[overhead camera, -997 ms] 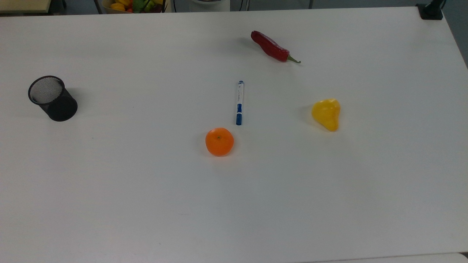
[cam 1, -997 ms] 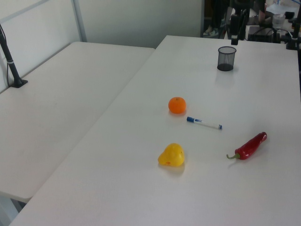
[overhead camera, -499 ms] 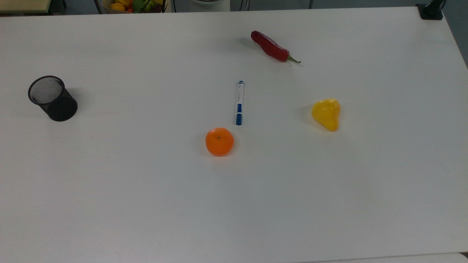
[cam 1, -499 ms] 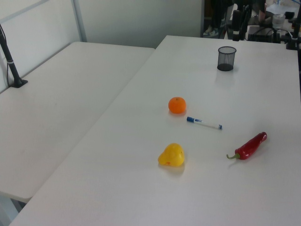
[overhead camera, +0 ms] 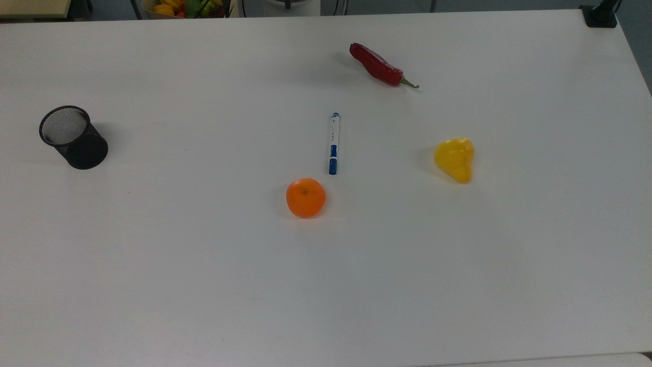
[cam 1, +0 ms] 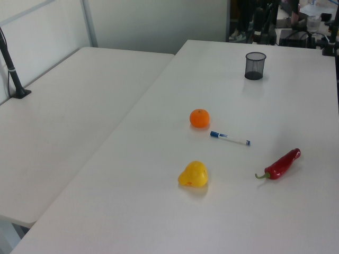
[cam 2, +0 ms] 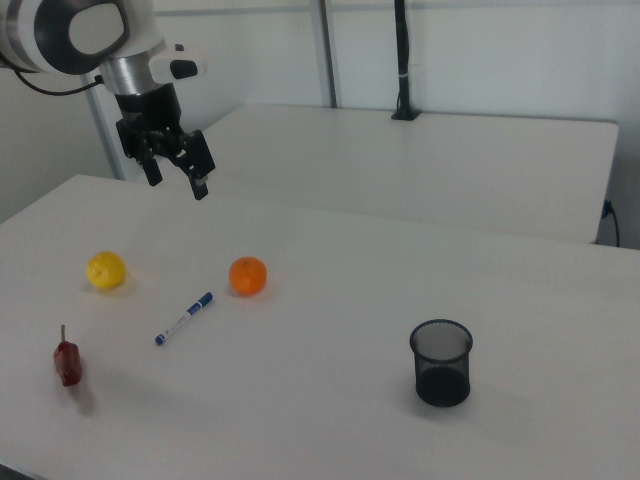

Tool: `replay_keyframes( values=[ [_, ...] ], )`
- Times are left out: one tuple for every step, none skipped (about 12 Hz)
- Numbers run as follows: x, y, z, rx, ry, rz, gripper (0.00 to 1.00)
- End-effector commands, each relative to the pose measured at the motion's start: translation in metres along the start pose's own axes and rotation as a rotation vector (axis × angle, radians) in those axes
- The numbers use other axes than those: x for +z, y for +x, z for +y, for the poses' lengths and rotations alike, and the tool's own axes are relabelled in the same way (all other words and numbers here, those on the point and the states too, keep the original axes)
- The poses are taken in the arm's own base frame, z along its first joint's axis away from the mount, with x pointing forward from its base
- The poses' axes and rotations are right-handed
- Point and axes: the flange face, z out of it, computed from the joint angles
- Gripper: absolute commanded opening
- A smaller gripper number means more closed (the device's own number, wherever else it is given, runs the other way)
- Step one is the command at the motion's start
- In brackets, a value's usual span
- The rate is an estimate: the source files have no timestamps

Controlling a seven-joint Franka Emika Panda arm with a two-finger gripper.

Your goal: Take marker pen

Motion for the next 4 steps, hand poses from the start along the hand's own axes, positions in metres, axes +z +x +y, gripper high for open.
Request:
replay_keyframes(
  values=[
    [-0.0067,0.0107,0.0084,-0.003,0.035,0.025,1.00],
    [-0.0057,0.0115,0.0084,-0.003,0.035,0.023,1.00],
    [-0.0058,0.0117,0.0084,-0.005,0.035,0.025,1.00],
    [-0.0055,0.0121,0.0084,-0.005,0.035,0.028,1.00]
  ],
)
